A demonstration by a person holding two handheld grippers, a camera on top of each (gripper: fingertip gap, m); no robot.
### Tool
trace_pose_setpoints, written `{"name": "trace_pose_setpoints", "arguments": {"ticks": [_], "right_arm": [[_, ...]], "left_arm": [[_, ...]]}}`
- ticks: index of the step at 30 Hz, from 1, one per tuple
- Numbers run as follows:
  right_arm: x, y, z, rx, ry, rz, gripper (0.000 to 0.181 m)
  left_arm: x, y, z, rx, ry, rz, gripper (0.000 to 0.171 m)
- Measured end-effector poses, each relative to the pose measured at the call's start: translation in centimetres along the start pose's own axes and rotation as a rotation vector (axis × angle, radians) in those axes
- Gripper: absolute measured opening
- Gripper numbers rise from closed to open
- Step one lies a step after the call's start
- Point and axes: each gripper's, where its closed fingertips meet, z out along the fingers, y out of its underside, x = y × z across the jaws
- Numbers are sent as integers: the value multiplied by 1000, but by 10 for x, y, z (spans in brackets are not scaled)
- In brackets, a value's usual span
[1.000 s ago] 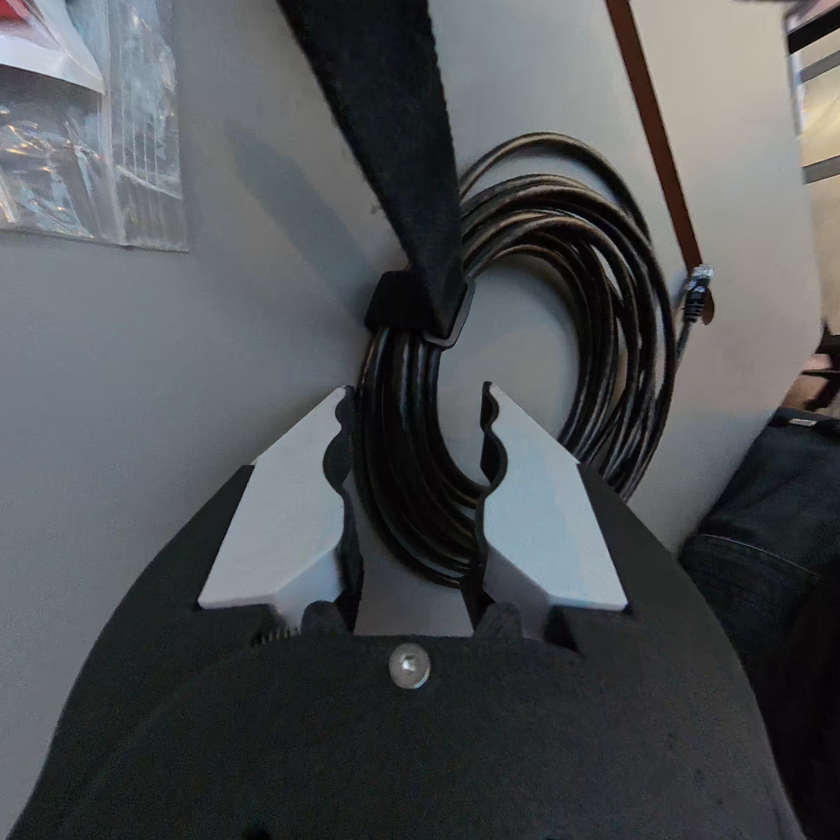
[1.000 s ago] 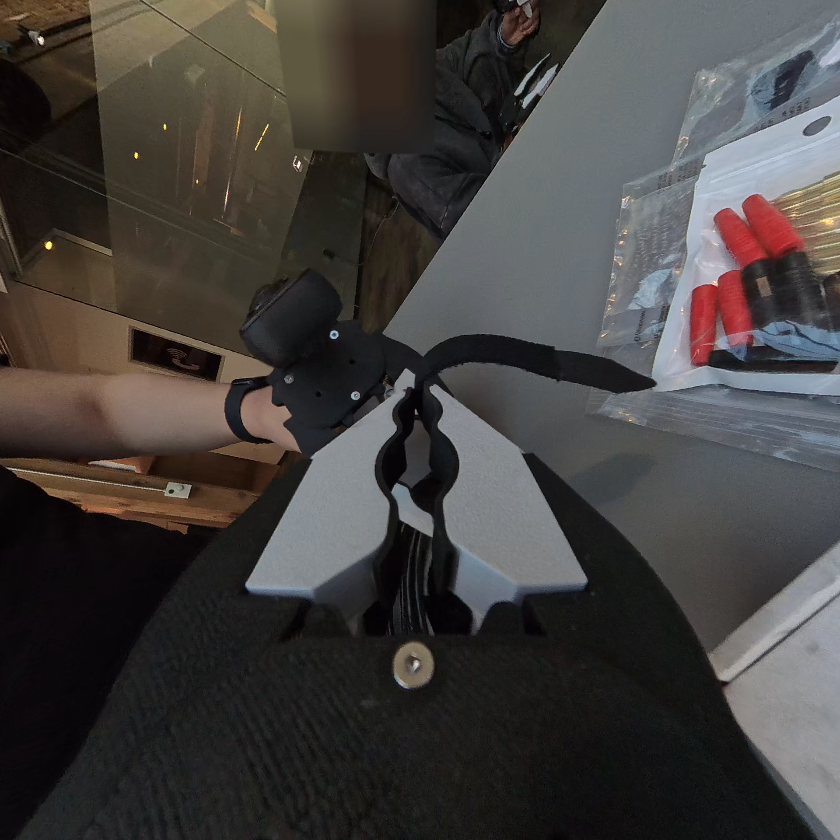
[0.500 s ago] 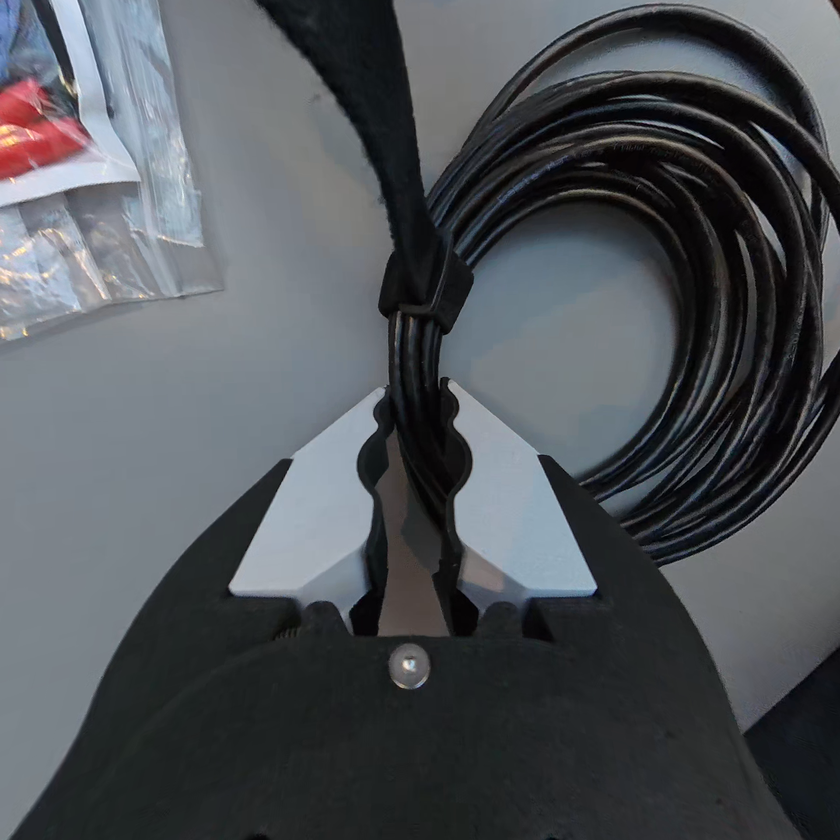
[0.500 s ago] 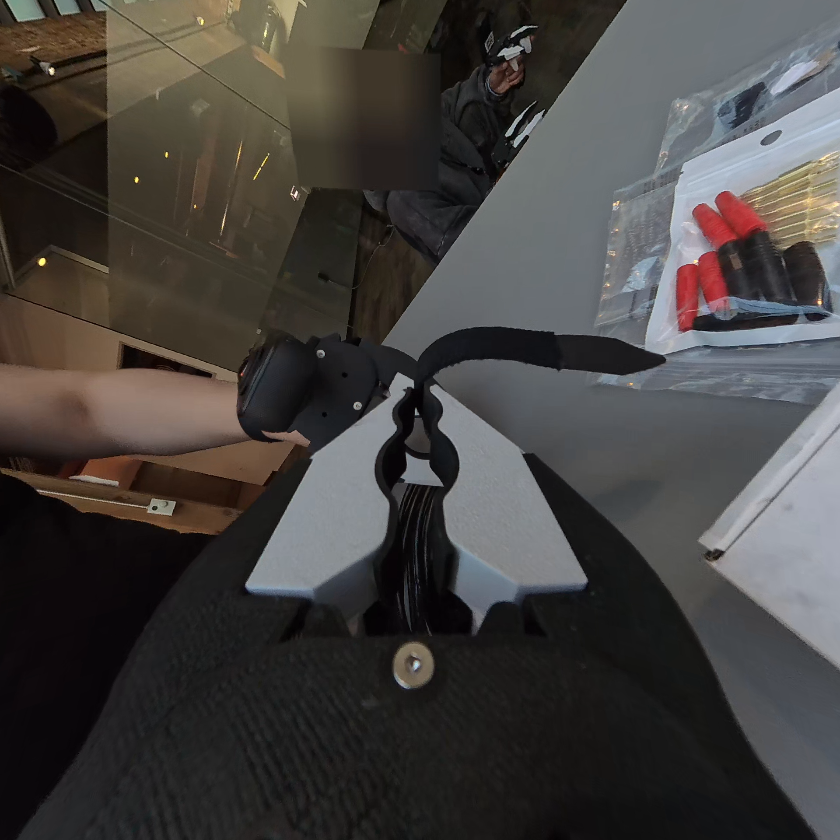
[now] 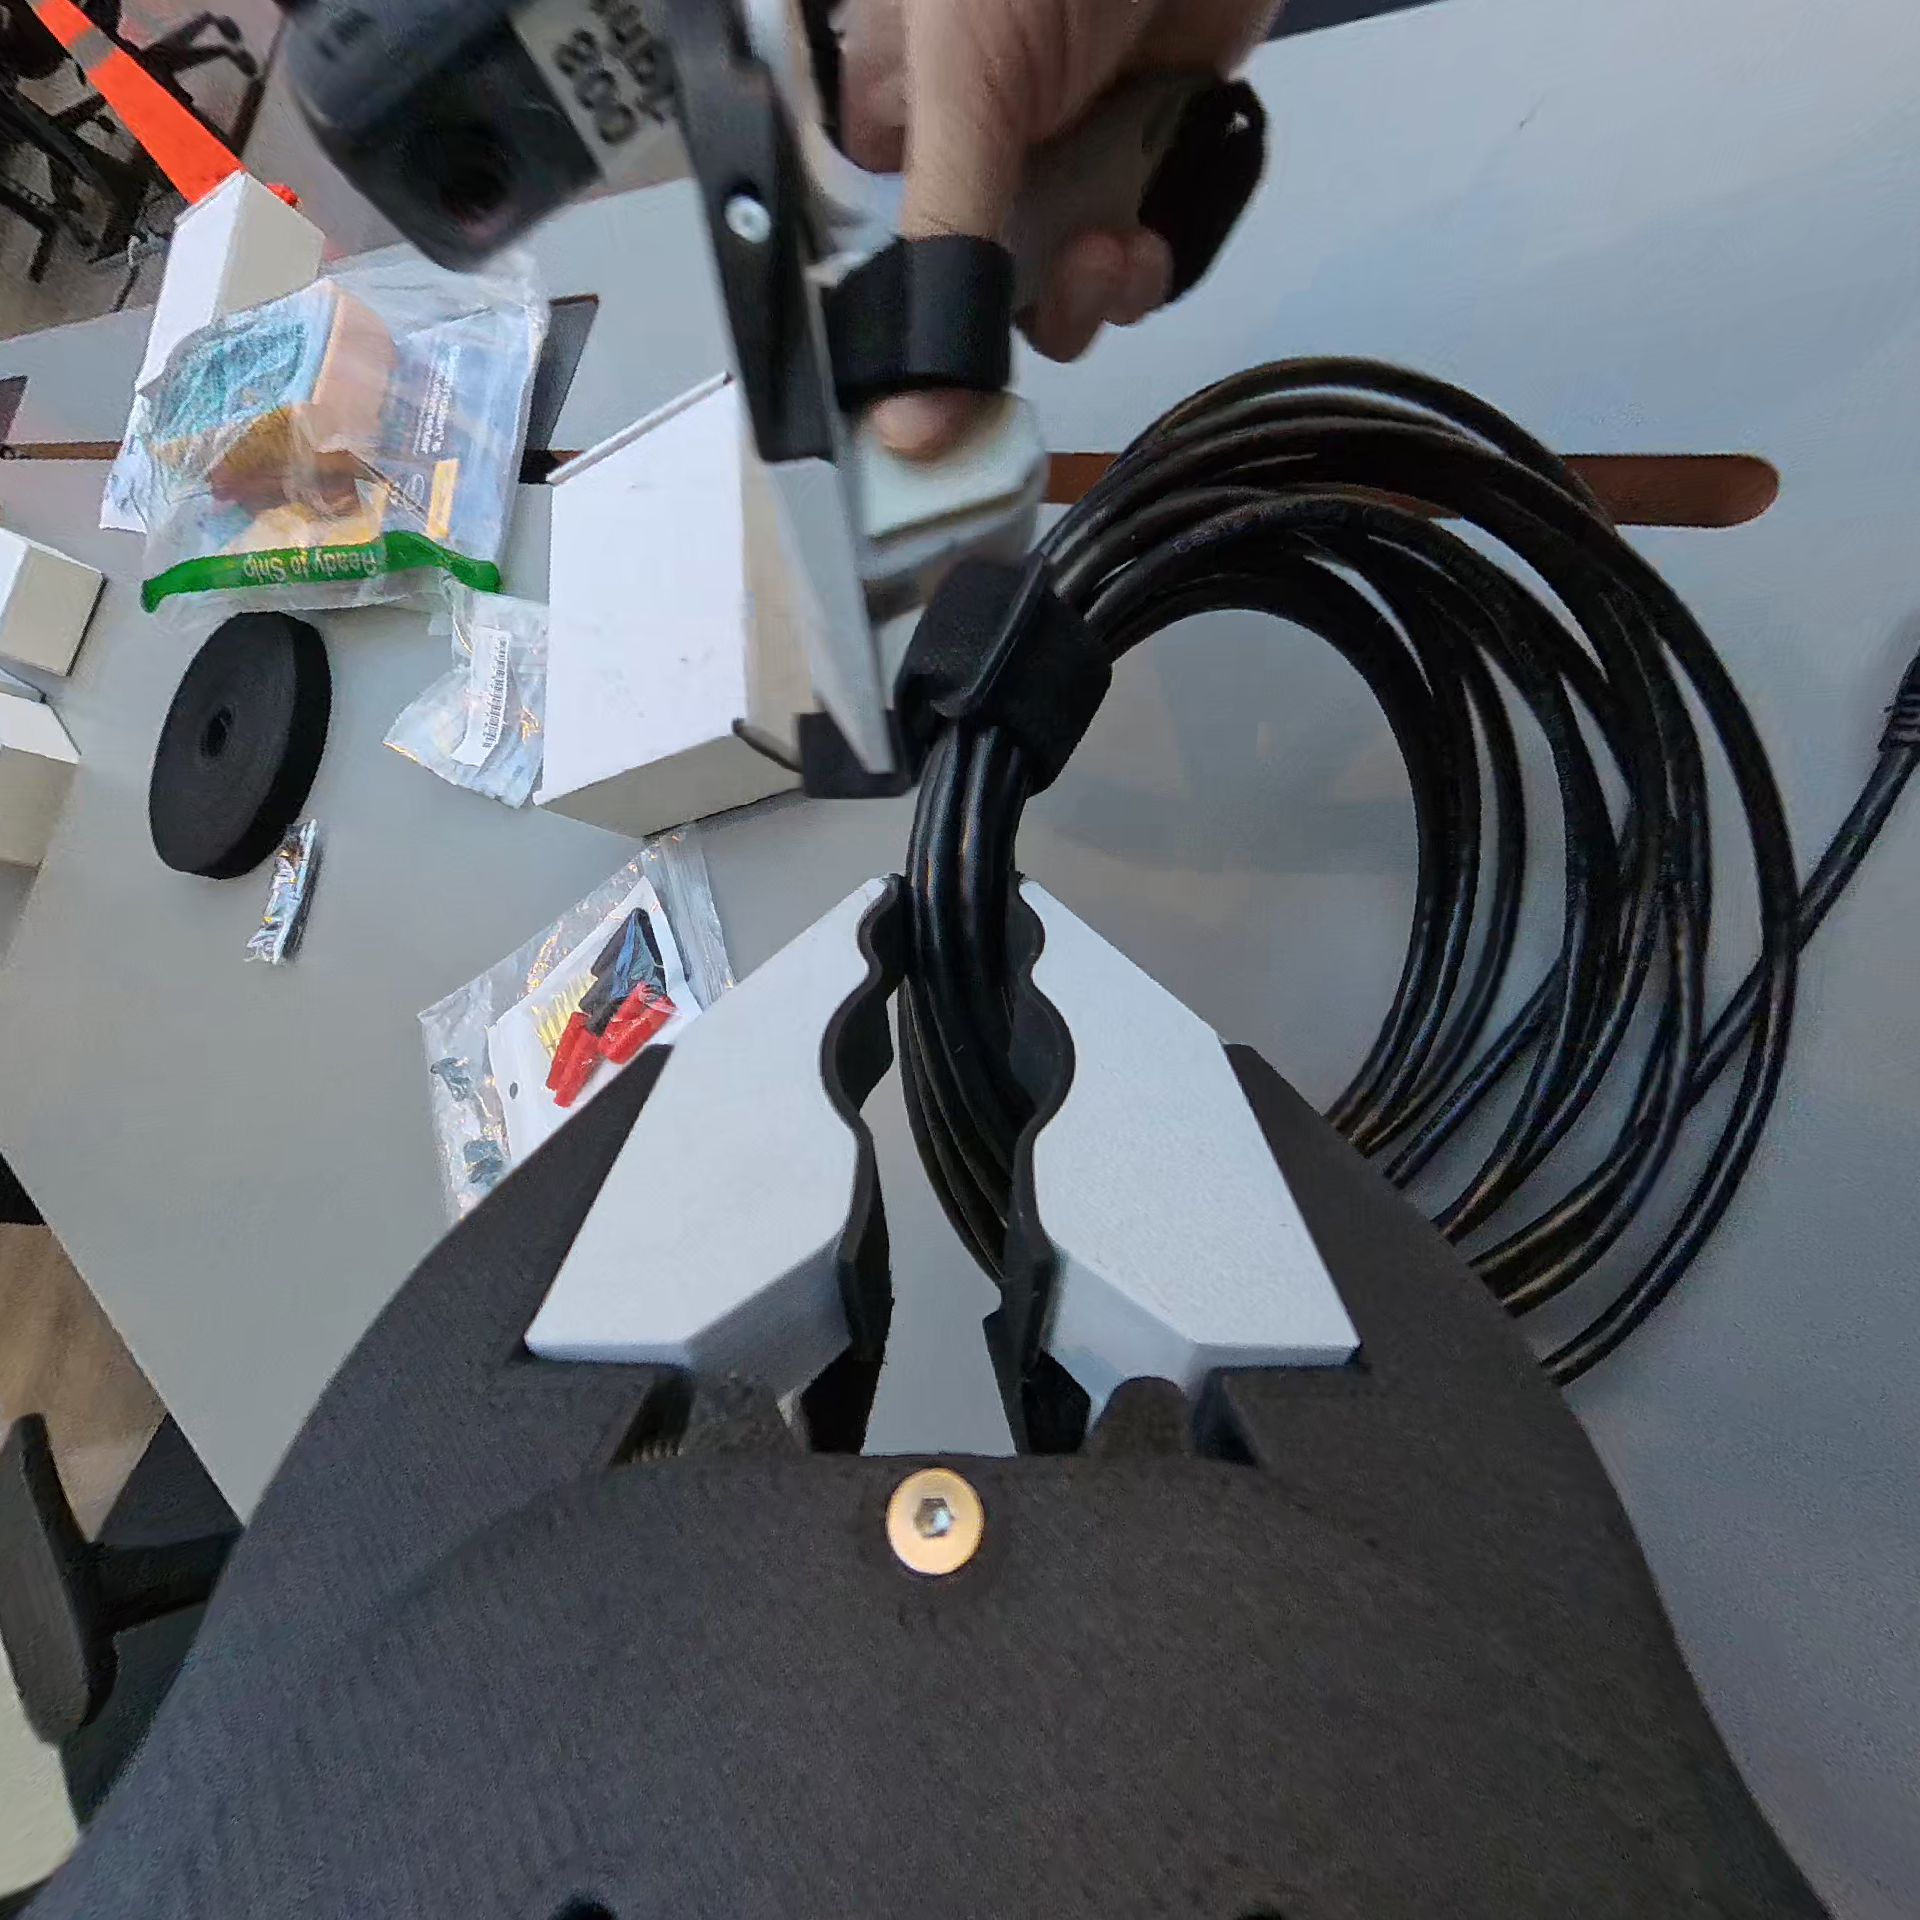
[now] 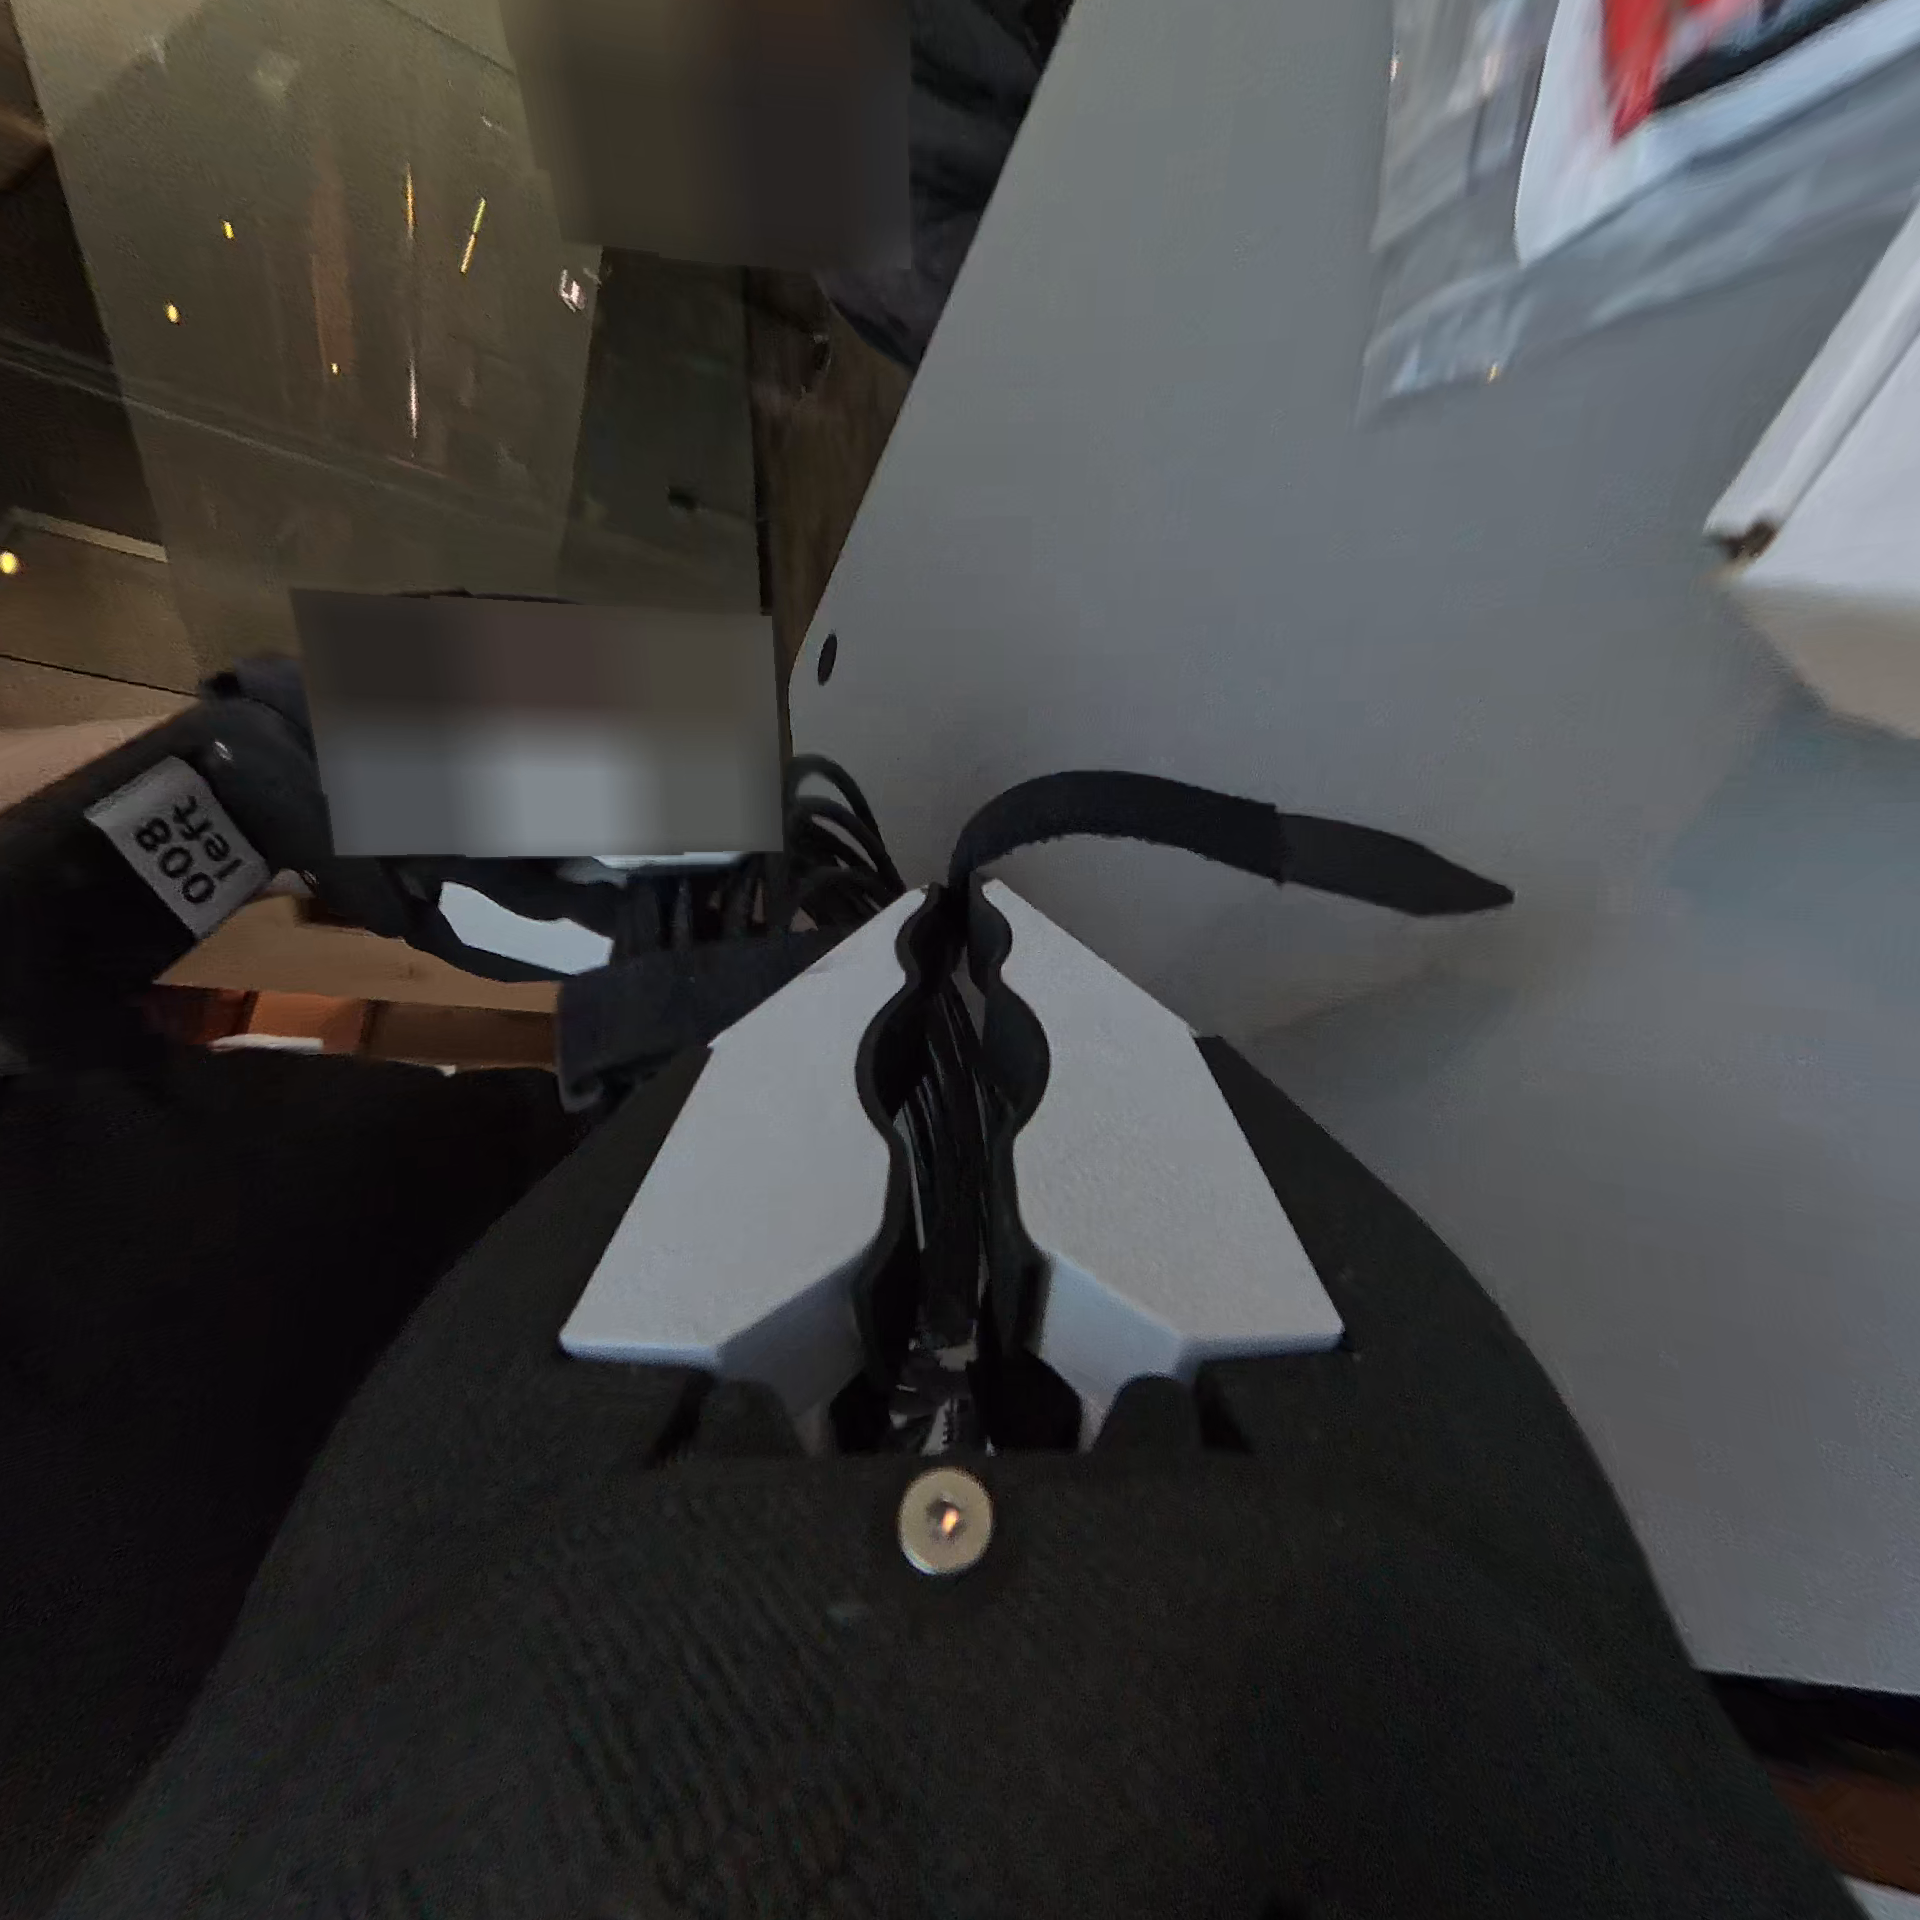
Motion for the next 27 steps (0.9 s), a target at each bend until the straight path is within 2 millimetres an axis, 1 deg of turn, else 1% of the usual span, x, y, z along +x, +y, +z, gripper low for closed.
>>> {"name": "trace_pose_setpoints", "arguments": {"ticks": [1, 2, 4, 6, 8, 11, 13, 14, 15, 16, 19, 22, 24, 25, 26, 27], "right_arm": [[0, 12, 4, -14, -22, 32, 0], [-3, 20, 8, -8, -65, 70, 0], [-11, 32, 14, 4, -142, 127, 1], [-11, 44, 17, -26, -158, 156, 8], [-10, 49, 16, -53, -186, 199, 15], [-8, 51, 9, -63, -198, 253, 23], [-1, 52, 3, -59, -166, 258, 33], [2, 52, -1, -52, -149, 271, 43], [5, 53, -5, -46, -141, 280, 48], [7, 52, -11, -31, -134, 284, 51], [15, 50, -31, 32, -101, 293, 56], [29, 49, -55, 102, -15, 270, 56], [33, 48, -72, 142, 53, 233, 56], [28, 46, -79, 162, 83, 186, 55], [17, 41, -83, 180, 109, 108, 55], [-1, 36, -82, 192, 136, -8, 55]], "left_arm": [[1, -1, -1, 2, 0, -11, 15], [1, -1, -1, 7, -1, -18, 15], [5, -1, -2, 22, 8, -20, 15], [11, -3, -4, 36, 25, -21, 15], [14, -4, -6, 44, 29, -15, 15], [15, -3, -8, 47, 25, -18, 15], [14, -2, -8, 42, 20, -20, 15], [15, -2, -8, 42, 19, -22, 15], [15, -2, -9, 44, 18, -24, 15], [15, -1, -9, 43, 16, -26, 15], [16, -1, -11, 43, 12, -33, 15], [16, 0, -13, 48, 9, -37, 15], [17, 1, -14, 48, 7, -40, 15], [17, 1, -14, 47, 6, -41, 15], [17, 2, -14, 46, 5, -43, 15], [17, 2, -15, 45, 4, -46, 15]]}}
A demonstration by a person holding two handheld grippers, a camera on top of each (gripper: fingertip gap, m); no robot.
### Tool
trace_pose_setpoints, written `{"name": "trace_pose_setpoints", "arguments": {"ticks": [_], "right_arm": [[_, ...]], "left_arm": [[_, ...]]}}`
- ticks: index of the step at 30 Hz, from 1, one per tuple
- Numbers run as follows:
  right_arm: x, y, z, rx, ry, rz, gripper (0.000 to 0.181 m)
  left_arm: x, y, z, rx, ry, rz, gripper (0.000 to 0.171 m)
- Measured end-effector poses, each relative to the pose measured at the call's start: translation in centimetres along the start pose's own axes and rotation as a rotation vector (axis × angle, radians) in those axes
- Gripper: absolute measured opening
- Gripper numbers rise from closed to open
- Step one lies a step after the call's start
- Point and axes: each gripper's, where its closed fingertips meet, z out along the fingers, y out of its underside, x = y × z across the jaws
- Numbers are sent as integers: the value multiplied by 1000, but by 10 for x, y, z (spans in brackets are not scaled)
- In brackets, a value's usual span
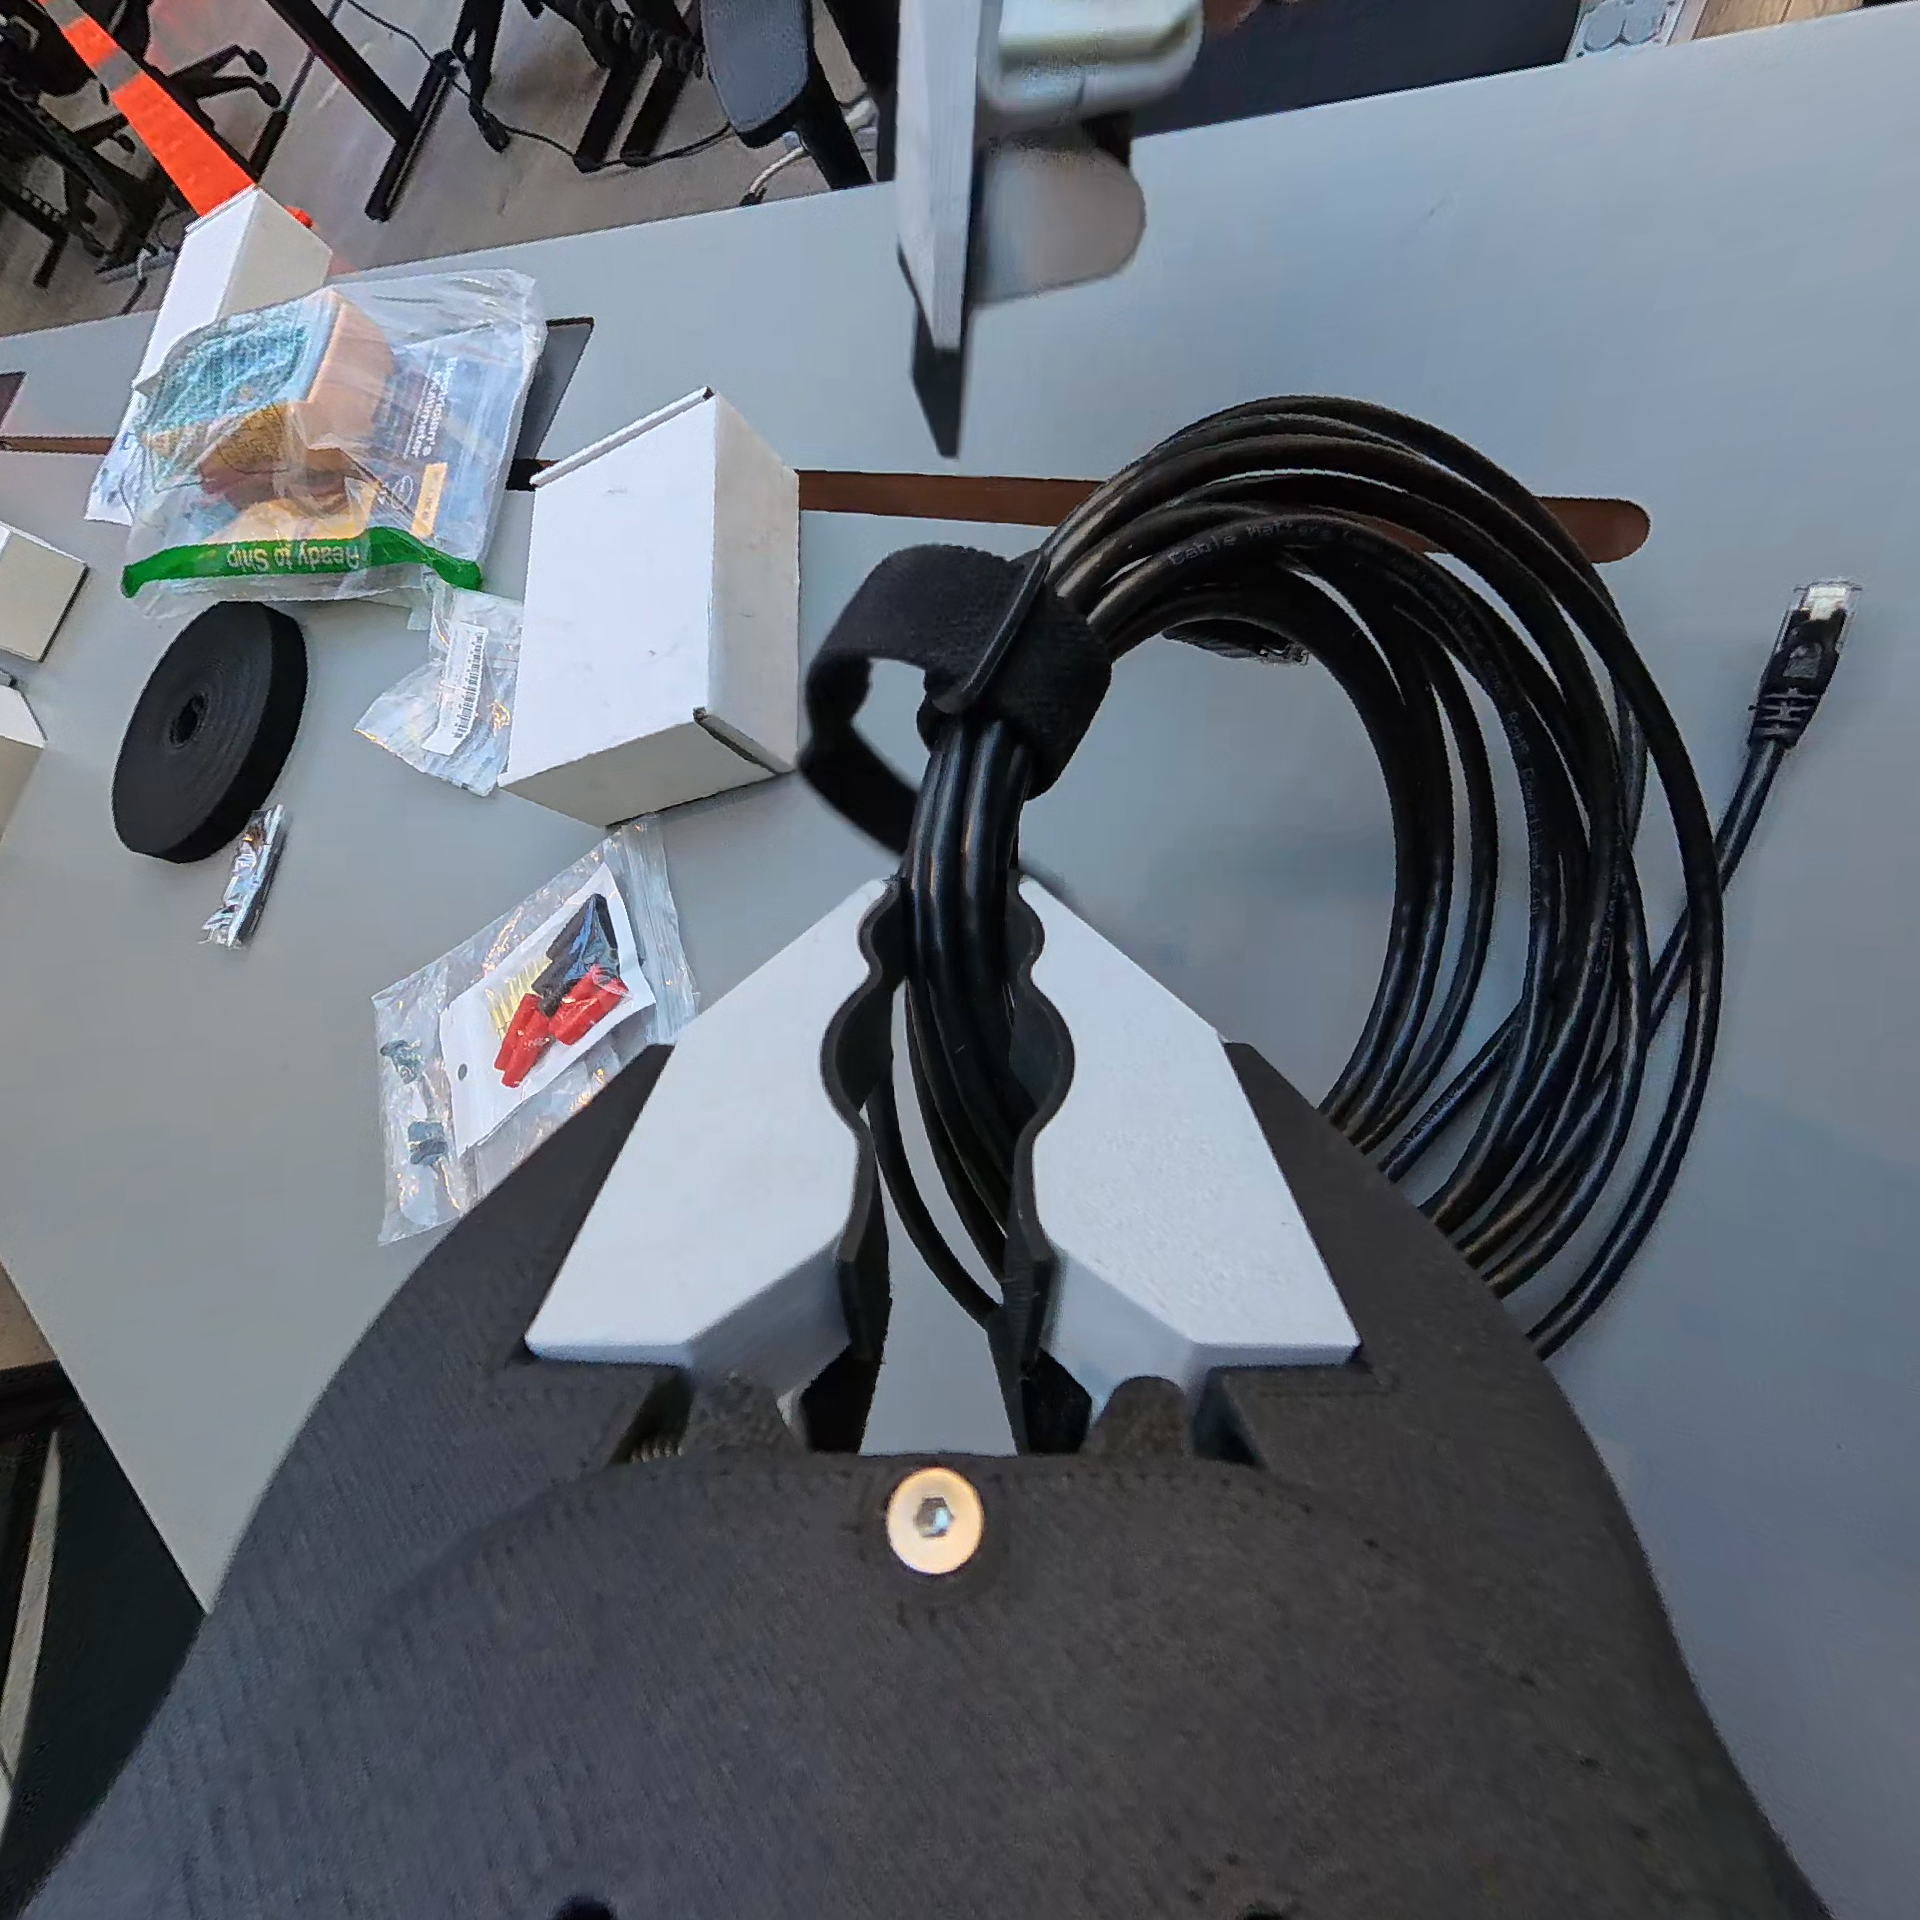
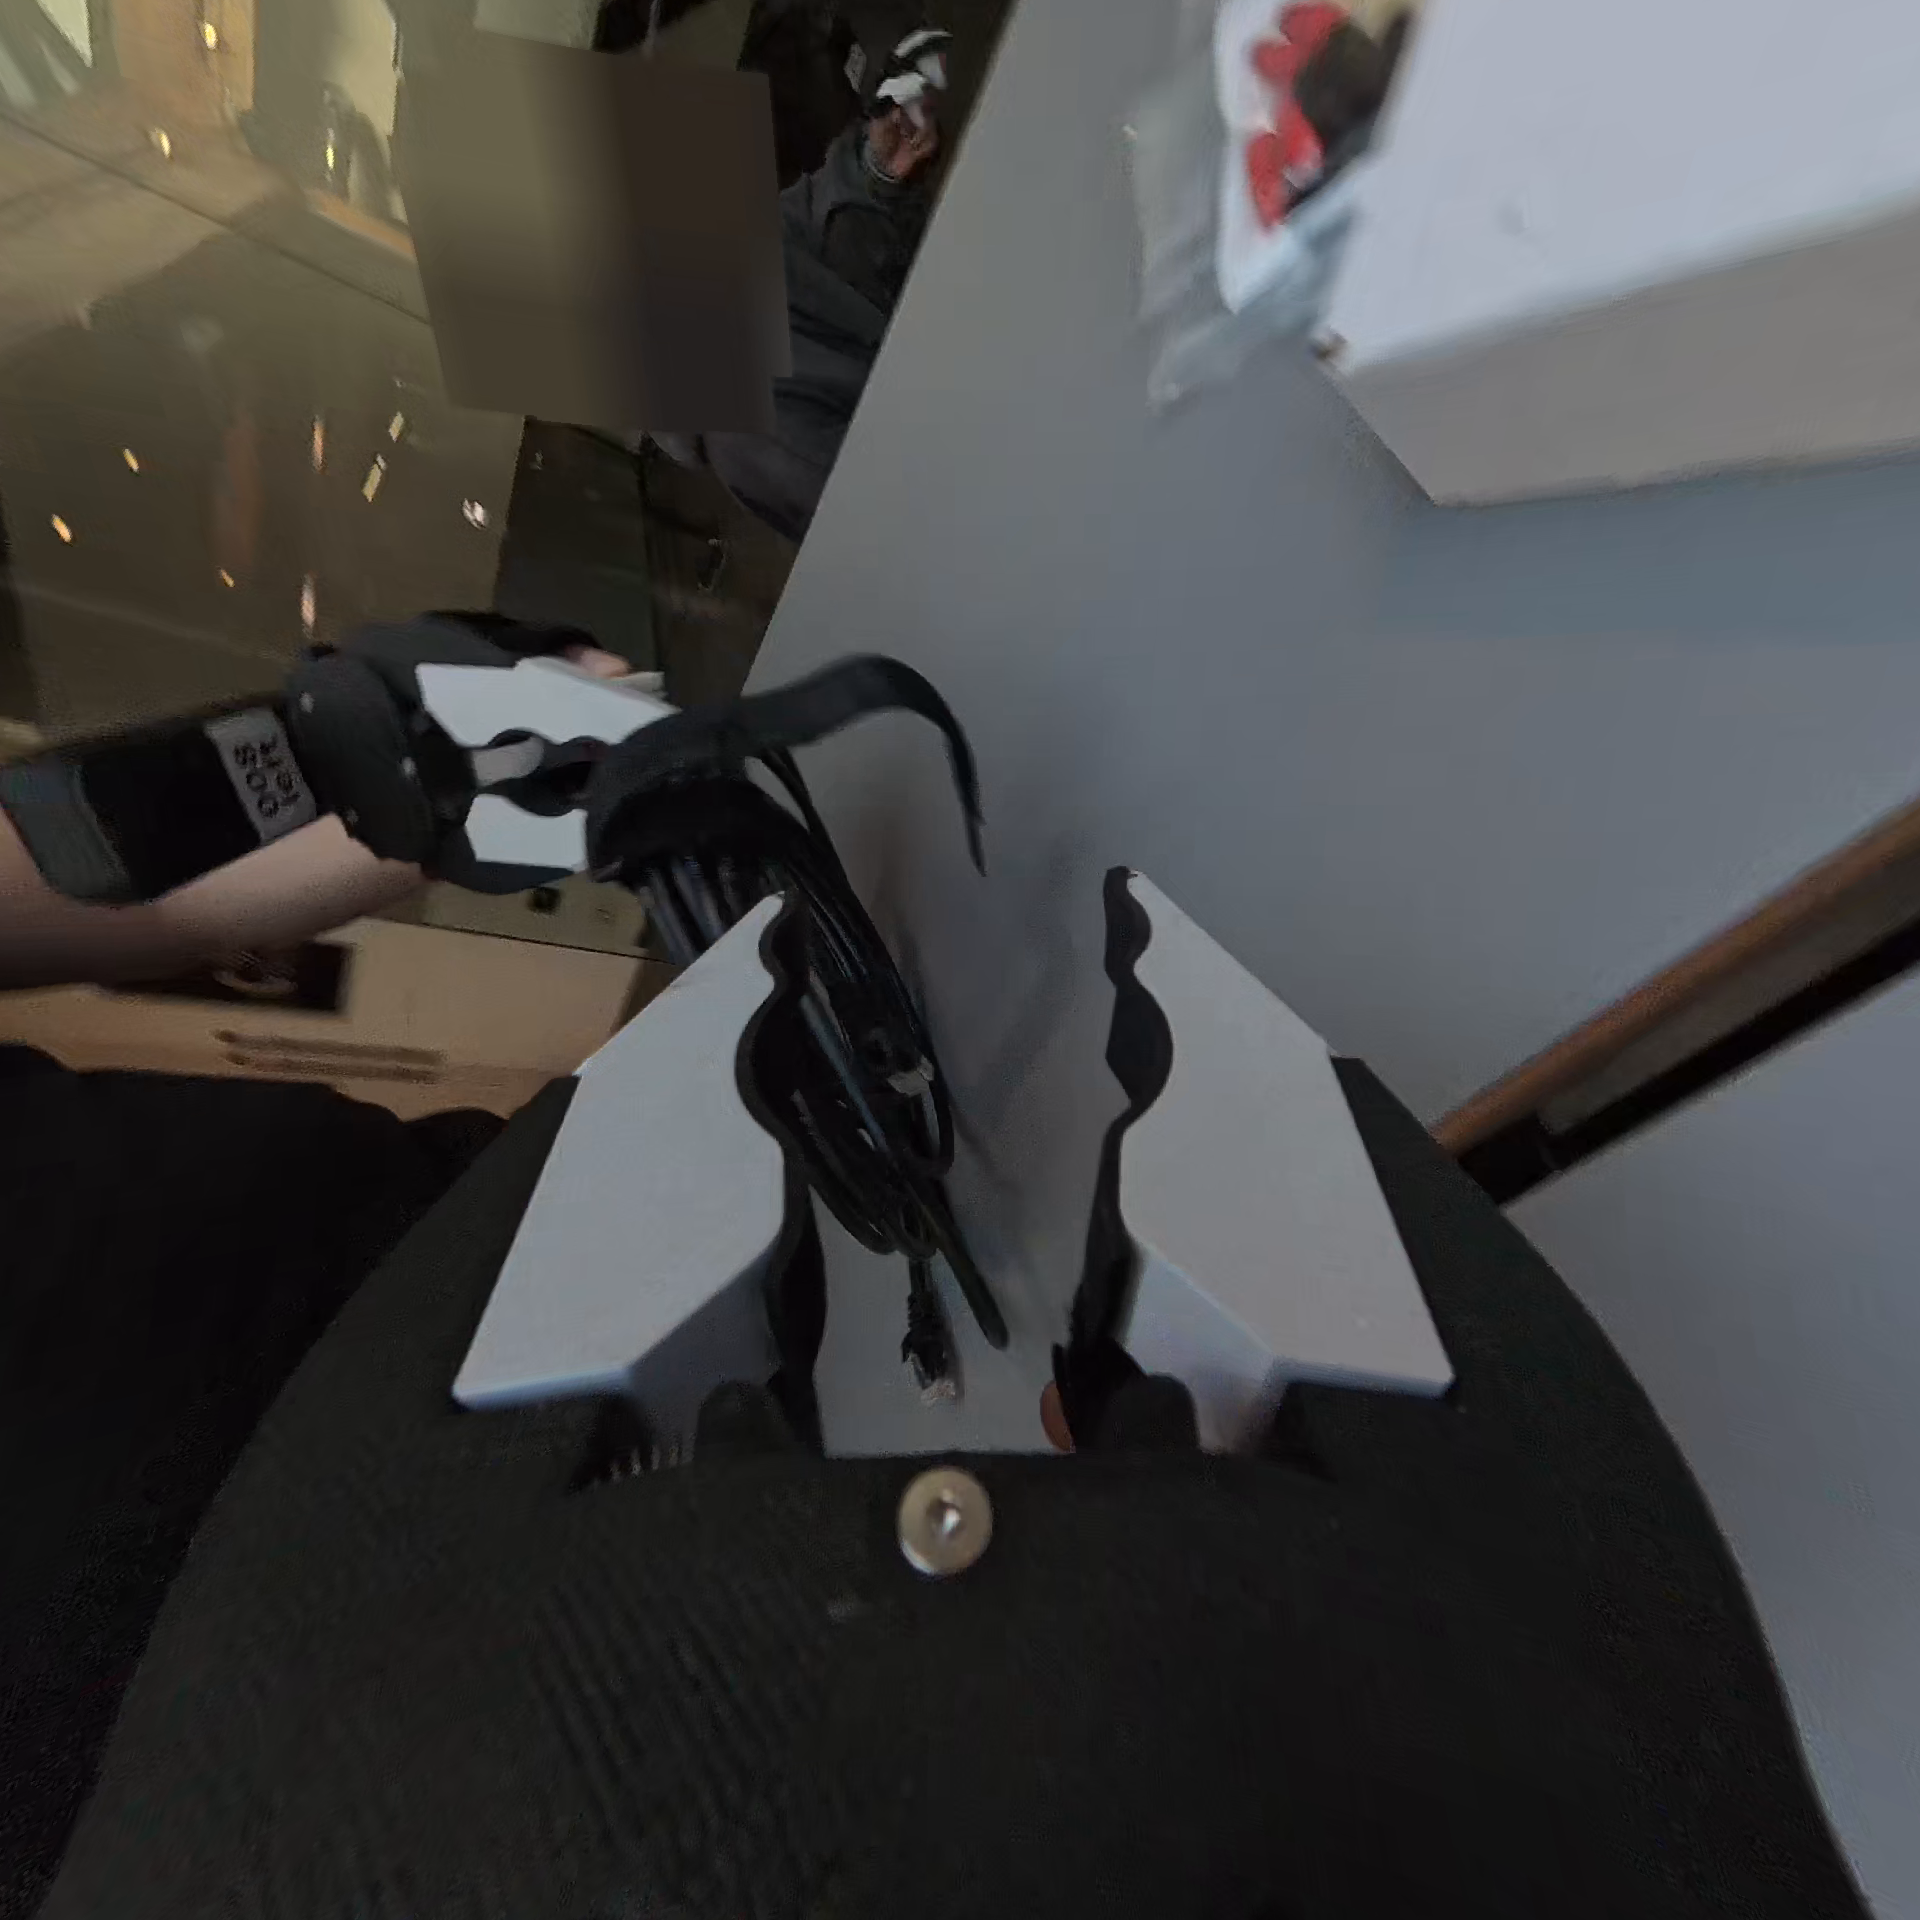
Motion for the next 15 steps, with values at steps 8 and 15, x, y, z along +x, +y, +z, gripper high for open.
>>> {"name": "trace_pose_setpoints", "arguments": {"ticks": [8, 15], "right_arm": [[-105, 16, 58, -261, 387, -947, 62], [-72, 31, 69, -494, 543, -948, 40]], "left_arm": [[1, 0, -1, -4, -5, 3, 15], [3, -5, -3, 8, -14, 27, 15]]}}
